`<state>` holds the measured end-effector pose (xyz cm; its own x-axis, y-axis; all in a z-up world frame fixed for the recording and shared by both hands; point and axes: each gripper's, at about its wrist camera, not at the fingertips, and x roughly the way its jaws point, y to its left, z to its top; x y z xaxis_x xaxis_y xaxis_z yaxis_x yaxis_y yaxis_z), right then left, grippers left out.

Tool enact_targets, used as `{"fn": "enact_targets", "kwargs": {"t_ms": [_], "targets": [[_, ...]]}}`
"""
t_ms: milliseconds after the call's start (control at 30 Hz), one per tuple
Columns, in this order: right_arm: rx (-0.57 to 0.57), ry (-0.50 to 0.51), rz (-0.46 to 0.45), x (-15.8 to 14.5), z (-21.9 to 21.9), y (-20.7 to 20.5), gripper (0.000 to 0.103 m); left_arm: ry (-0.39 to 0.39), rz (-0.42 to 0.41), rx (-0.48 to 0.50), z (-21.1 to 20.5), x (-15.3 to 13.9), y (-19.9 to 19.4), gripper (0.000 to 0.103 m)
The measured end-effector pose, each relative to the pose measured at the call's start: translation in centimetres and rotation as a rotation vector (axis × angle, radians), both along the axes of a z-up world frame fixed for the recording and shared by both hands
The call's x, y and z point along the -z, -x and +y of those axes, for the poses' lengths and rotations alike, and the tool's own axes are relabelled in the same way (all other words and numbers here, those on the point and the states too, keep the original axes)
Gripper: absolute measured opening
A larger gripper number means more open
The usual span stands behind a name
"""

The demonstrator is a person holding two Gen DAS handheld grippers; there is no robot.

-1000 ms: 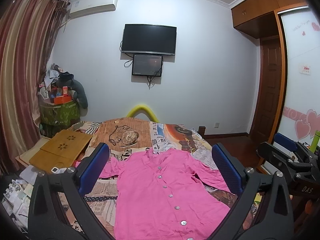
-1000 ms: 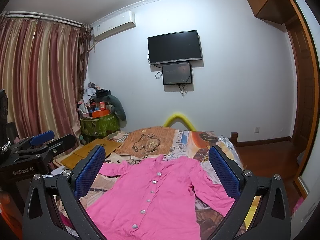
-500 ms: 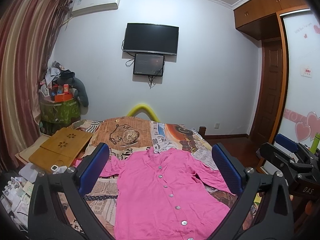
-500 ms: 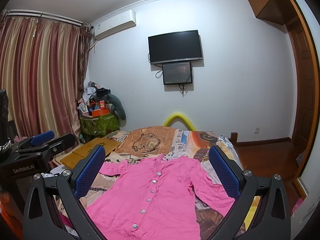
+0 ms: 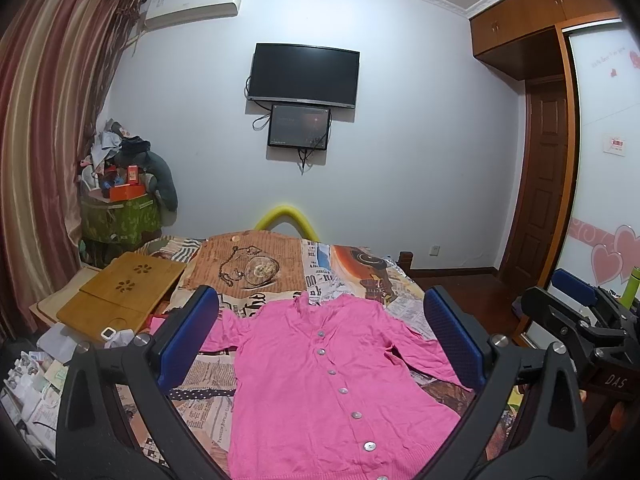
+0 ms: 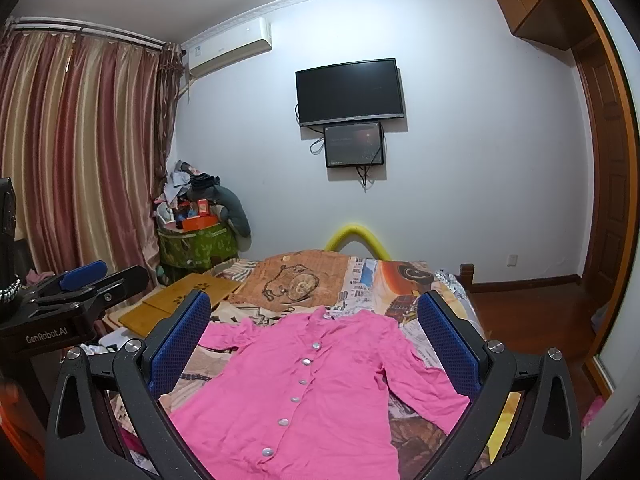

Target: Fold small clothes

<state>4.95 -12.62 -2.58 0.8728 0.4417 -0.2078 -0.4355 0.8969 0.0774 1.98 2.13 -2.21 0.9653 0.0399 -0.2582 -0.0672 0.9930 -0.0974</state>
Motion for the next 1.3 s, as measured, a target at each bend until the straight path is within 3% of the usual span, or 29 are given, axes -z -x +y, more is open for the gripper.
{"fn": "enact_targets", "kwargs": {"t_ms": [333,533,833,1133,1233,1300], "targets": [[0.027,0.035,-0.007,0.1,0.4,-1.4,0.103,0.007,0.01,0.004,1.0,0.6,-2.6,0.103],[0.048,0.074,0.002,0.7,1.0,-3.9,0.103,0.033,0.051,-0.016,3.8,1.0,-6.3,0.103],[0.062,0.145,0.048,1.8,2.4,-9.2,0.103,0.028,0.22,-0.147,10.9,4.7,-15.2,0.103],[0.081,0.234,0.232,6.3,3.0,-18.5,0.101,0.025,0.443,-0.147,16.2,10.8,-26.6,0.103],[0.067,0.24,0.318,8.4,2.8,-22.0,0.088,-0.005,0.496,-0.124,17.0,12.8,-30.0,0.102],[0.055,0.229,0.388,9.5,2.3,-24.5,0.081,-0.03,0.532,-0.134,17.4,14.0,-32.0,0.094]]}}
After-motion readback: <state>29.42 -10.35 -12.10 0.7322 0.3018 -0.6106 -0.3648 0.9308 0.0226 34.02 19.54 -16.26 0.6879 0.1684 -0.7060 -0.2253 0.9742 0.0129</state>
